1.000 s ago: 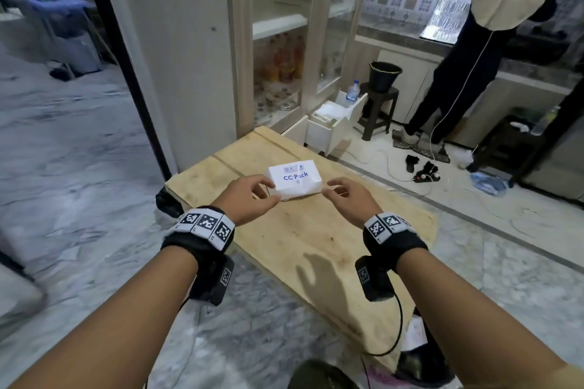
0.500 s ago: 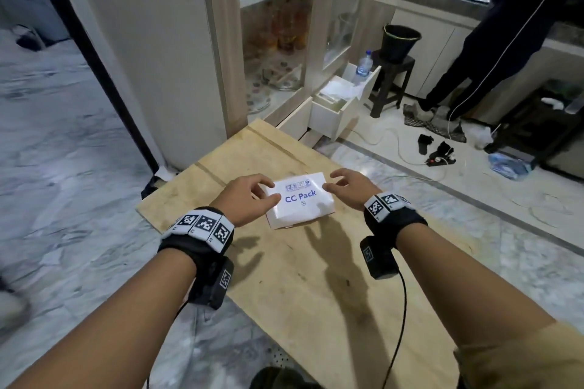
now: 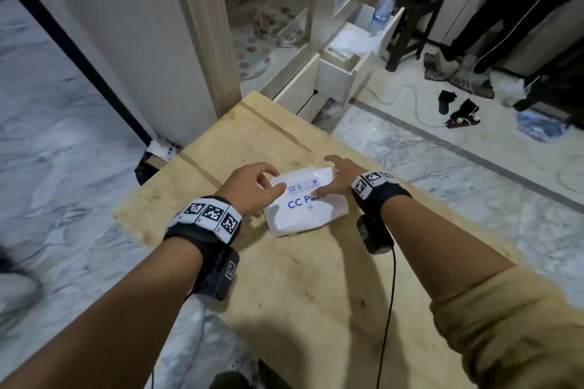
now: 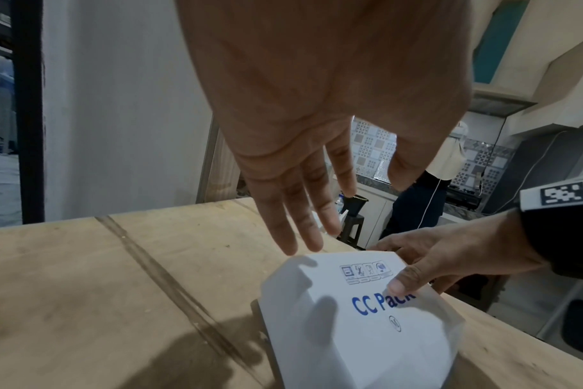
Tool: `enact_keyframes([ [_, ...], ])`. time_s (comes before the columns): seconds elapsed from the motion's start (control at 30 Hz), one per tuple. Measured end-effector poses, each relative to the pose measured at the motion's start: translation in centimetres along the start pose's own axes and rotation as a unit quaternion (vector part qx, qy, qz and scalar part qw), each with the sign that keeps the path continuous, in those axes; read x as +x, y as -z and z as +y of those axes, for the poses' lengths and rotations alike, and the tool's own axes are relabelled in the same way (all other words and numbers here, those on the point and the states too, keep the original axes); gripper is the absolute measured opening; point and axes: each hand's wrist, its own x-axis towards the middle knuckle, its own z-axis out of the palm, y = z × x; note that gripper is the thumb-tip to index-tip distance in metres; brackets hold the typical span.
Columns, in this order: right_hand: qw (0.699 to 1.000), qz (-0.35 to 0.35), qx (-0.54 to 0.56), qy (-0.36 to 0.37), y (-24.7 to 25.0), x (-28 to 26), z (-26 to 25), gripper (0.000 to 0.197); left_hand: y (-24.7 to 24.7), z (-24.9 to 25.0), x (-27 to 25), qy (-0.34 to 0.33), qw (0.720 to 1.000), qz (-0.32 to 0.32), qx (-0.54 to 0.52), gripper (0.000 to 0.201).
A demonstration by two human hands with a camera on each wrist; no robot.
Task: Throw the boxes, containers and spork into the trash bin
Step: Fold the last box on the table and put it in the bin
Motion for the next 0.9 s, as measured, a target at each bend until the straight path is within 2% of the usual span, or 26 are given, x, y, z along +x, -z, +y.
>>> enact_keyframes([
  [0.07,1.000,-0.022,-0.008,-0.005,-0.1,0.7,-0.1,0.108,-0.2,-0.4,0.5,0.003,1.000,-0.008,-0.002,0.026],
  [0.3,0.998,-0.023,0.034,-0.041,-1.3,1.9,0.8,0.103,-0.6,-1.3,1.4,0.017,1.000,-0.012,-0.023,0.023],
  [0.47,0.994,-0.022,0.087,-0.058,-2.6,3.3,2.9,0.084,-0.8,-1.3,1.5,0.020,0.999,-0.019,-0.028,0.023],
  [0.53,0.992,-0.018,0.107,-0.056,-3.1,3.7,3.7,0.084,-1.0,-1.3,1.6,0.021,0.999,-0.020,-0.030,0.023],
  [0.6,0.991,-0.004,0.129,-0.048,-3.0,2.4,3.1,0.091,-1.2,-1.6,1.5,0.022,0.999,-0.021,-0.032,0.022],
  [0.73,0.988,0.024,0.152,-0.029,-3.5,1.1,2.3,0.129,-1.4,-1.7,1.4,0.022,0.999,-0.025,-0.034,0.023],
  [0.9,0.989,0.018,0.145,-0.023,-4.4,1.8,2.8,0.121,-1.3,-1.9,1.0,0.033,0.998,-0.023,-0.040,0.024],
])
